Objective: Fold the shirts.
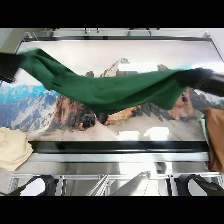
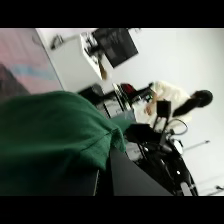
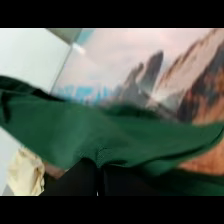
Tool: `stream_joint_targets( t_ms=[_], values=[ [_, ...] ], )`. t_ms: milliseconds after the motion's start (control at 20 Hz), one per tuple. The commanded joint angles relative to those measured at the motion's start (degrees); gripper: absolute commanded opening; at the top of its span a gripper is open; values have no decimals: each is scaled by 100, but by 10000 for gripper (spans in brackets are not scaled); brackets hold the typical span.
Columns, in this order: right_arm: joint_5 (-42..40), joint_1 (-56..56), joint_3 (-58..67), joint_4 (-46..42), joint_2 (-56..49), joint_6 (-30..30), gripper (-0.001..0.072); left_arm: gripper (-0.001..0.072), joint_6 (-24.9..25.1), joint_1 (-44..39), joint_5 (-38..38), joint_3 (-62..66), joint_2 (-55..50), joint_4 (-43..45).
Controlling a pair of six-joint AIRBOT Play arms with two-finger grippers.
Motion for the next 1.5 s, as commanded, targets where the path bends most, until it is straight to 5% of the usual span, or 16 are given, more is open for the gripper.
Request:
stream_joint_targets(
  t_ms=[0, 50, 150, 200, 450, 600, 950, 1300, 1400, 1450],
  values=[
    [-463, 479, -365, -52, -896, -262, 19, 22, 365, -570, 15, -343, -1010, 623],
    [-476, 459, -363, -44, -1143, -260, 49, 56, 374, -623, -114, -343, -1307, 634],
    [-457, 282, -358, -46, -1449, -411, 534, 619, 417, -568, -310, -319, -1779, 573],
    [-459, 116, -358, -76, -1537, -490, 652, 715, 393, -496, -315, -247, -1980, 590],
    [-435, -1049, -358, -1239, -1652, 31, 652, 714, 374, 101, -457, 286, -2712, 758],
    [-439, -1305, -361, -1980, -1871, 437, 651, 714, 269, 293, -328, 560, -2953, 1670],
    [-717, -621, -205, -1001, -3467, -48, 650, 713, 39, -378, -15, 280, -3602, 2122],
    [-658, 203, 1388, -656, -4732, -144, 627, 706, -190, -1344, -199, 1335, -4452, 2170],
    [-396, 280, 1714, -656, -4896, -146, 402, 562, -487, -1502, -538, 1773, -4688, 2494],
    [-223, 291, 1794, -654, -4922, -146, 303, 401, -573, -1576, -693, 1921, -4763, 2667]
  ],
)
